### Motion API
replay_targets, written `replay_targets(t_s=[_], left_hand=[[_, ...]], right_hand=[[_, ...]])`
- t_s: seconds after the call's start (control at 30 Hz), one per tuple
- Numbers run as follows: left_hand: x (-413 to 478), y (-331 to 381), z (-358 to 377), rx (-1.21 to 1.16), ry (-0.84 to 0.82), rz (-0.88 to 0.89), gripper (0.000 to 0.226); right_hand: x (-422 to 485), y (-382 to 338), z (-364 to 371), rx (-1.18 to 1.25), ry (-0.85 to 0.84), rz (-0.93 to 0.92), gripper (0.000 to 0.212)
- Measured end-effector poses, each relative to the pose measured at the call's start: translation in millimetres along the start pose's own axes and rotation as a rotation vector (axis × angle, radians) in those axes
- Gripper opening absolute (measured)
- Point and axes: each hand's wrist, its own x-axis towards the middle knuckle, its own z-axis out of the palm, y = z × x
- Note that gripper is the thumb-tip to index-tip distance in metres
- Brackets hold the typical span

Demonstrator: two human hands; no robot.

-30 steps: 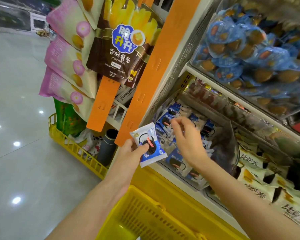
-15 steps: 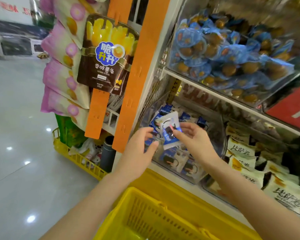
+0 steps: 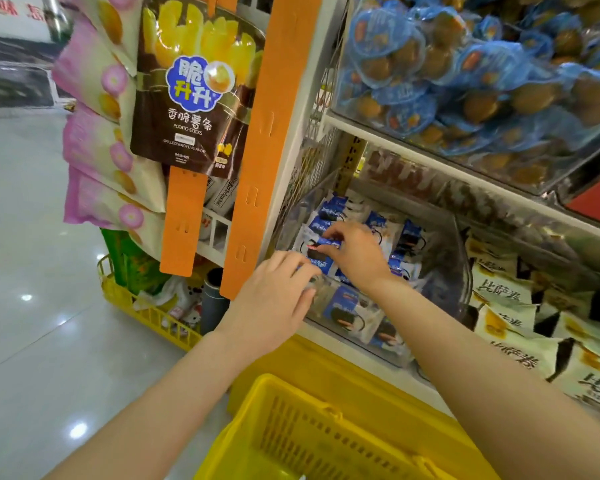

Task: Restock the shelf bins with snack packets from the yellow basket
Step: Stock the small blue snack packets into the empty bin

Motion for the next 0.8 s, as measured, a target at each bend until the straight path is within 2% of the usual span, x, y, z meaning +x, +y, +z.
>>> replay_targets(t_s=[0.2, 0.3, 0.4, 0.47, 0.53, 0.6, 0.7, 0.8], left_hand=[[-2.9, 6.5, 0.9, 0.036, -0.03, -0.014, 0.035], [-12.4, 17.7, 4.8, 0.002, 0.007, -0.052, 0.035], [-37.4, 34.8, 23.7, -0.064, 0.06, -0.025, 0.029], [-62.5, 48.8, 48.4, -0.108, 0.021, -0.011, 0.026], [-91.0, 61.1, 80.2, -0.136, -0.137, -0.047, 0.023], [-120.1, 66.1, 115.1, -0.154, -0.348, -0.145, 0.026], [-159.3, 60.7, 171.1, -0.155, -0.59, -0.311, 0.031], [-188.8, 52.4, 222.0, -0.147, -0.797, -0.453, 0.038]], right_hand=[[-58.4, -9.4, -23.2, 0.148, 0.064, 0.025, 0.034], [-124.1, -6.3, -32.3, 0.126, 0.015, -0.107, 0.039], [-184.3, 12.4, -31.0, 0.098, 0.043, -0.272, 0.034], [-224.6, 33.0, -15.4, 0.128, 0.038, -0.262, 0.026], [-266.2, 58.9, 13.1, 0.132, -0.056, -0.111, 0.018], [-307.6, 89.7, 49.3, 0.105, -0.259, 0.155, 0.019], [-360.7, 144.8, 102.2, 0.038, -0.526, 0.578, 0.029], [-390.4, 181.7, 138.7, 0.053, -0.611, 0.785, 0.042]])
